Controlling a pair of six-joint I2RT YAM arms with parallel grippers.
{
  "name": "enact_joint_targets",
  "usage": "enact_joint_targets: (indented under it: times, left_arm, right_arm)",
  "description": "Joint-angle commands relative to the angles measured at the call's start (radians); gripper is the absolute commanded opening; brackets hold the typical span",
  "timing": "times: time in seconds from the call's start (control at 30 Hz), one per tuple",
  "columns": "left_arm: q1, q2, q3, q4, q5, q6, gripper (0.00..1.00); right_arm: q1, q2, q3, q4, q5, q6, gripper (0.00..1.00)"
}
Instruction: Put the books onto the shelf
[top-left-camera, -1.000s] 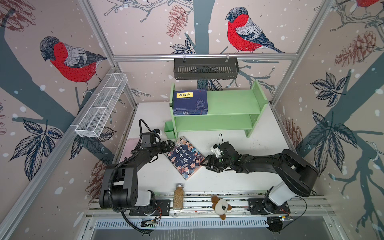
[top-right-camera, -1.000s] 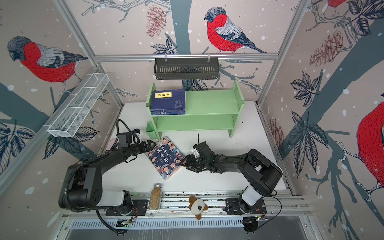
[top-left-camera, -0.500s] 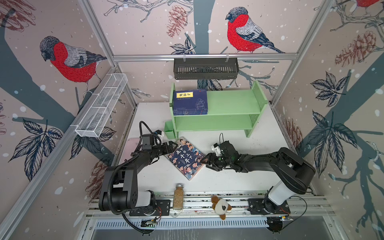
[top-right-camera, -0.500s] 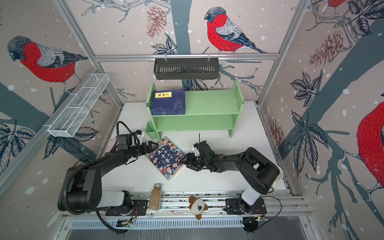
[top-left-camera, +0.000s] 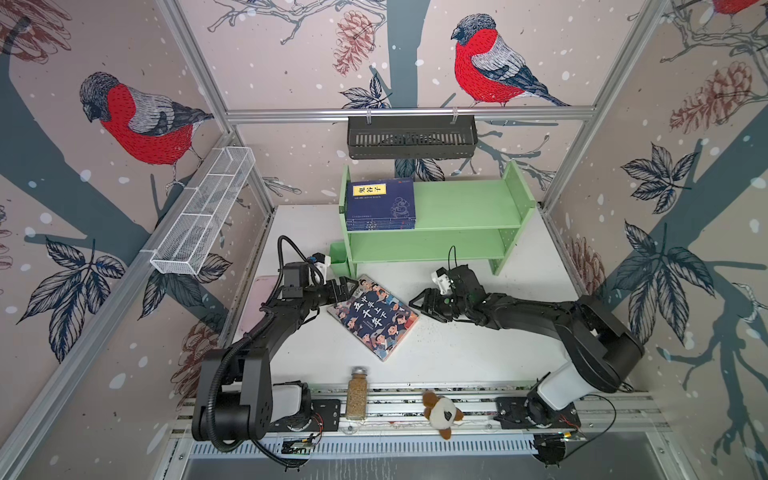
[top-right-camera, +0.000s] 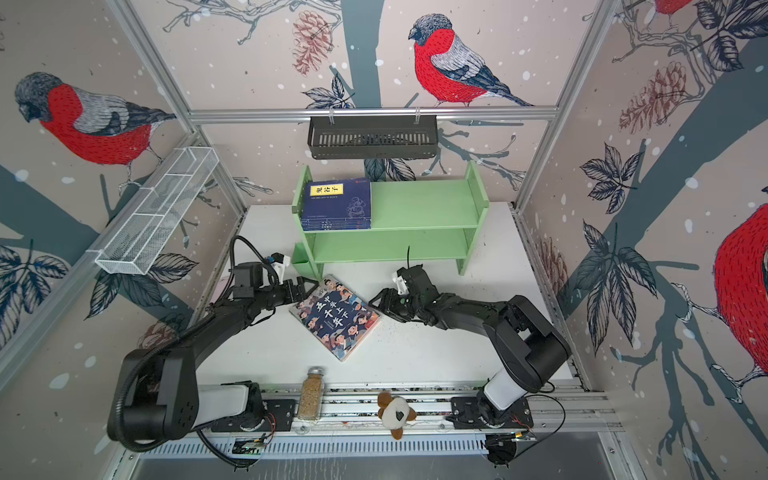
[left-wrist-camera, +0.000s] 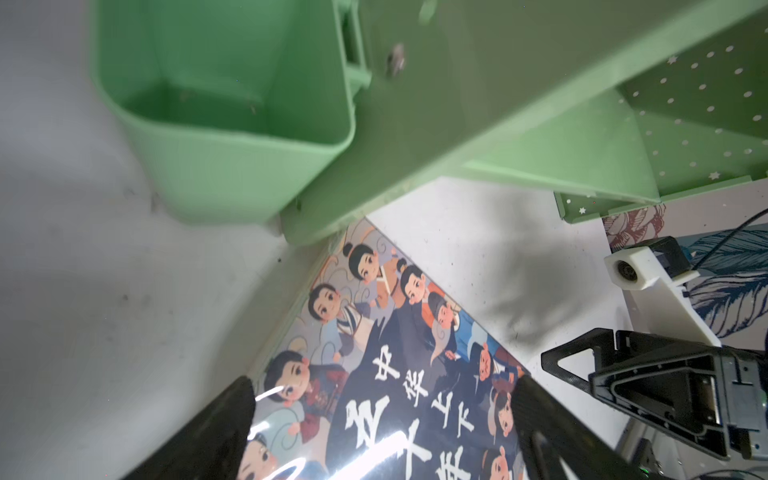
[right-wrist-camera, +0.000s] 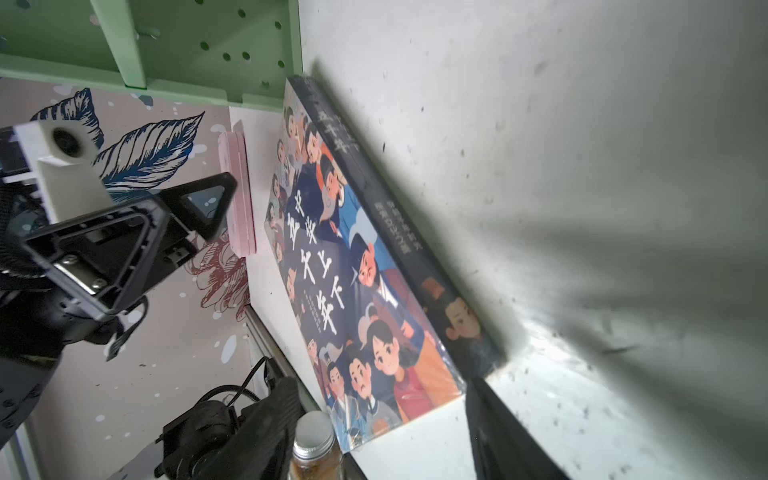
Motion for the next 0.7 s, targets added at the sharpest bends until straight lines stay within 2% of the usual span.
enact_joint_targets:
  times: [0.0,0.13,0.3,0.4,0.67]
  left_arm:
    - [0.004,-0.049,0.026,-0.065,-0.066,0.021,0.96]
    - [0.010,-0.061,0.049,-0.139,-0.088,0.000,0.96]
    - [0.076,-0.058,0.069,-0.197,-0.093,-0.062,0.96]
    - [0.104,-0.047,0.049,-0.191,-0.083,-0.056,0.96]
    - [0.106,-0.025,-0.052,-0.043,-0.032,-0.096,0.96]
  right_arm:
    - [-0.026,0.007,0.025,-0.103,-0.006,-0.142,0.65]
    - [-0.048,0.016,0.053,-0.124,-0.016,-0.201,0.65]
    - [-0.050,0.029,0.085,-0.139,-0.022,-0.242,0.64]
    - [-0.046,0.028,0.077,-0.138,-0.037,-0.214,0.64]
    - [0.002,-0.070,-0.026,-0.113,-0.063,-0.100,0.65]
